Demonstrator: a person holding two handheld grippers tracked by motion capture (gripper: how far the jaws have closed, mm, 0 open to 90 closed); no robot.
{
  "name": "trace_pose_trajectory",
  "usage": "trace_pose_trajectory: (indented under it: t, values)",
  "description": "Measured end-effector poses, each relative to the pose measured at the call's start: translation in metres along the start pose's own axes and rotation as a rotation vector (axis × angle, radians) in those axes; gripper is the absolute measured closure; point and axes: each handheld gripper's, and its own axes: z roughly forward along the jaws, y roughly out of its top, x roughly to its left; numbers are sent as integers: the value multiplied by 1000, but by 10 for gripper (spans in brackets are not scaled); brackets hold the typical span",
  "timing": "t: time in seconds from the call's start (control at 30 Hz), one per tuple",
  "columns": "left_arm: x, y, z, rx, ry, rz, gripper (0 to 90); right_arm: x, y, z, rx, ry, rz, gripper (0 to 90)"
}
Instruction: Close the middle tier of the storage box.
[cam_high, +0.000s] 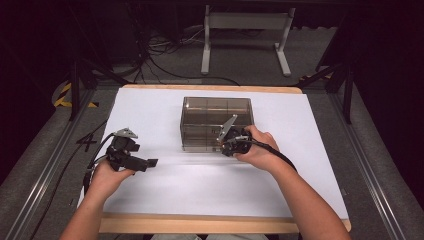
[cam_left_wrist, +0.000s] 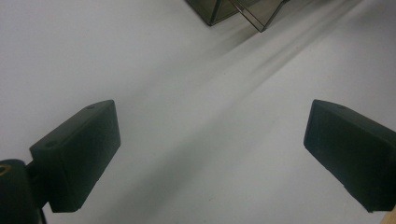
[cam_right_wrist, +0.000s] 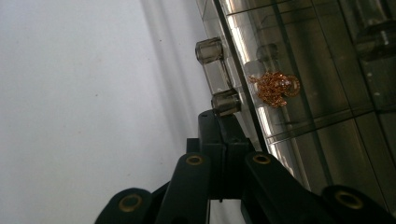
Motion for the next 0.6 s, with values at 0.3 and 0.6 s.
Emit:
trace_pose_trajectory:
  t: [0.3, 0.6]
  values:
    - [1, -1, -1, -3, -1, -3, 44, -6, 1, 0, -19, -18, 7, 900]
    - [1, -1, -1, -4, 4, 2, 45, -12, 0, 0, -42, -42, 27, 900]
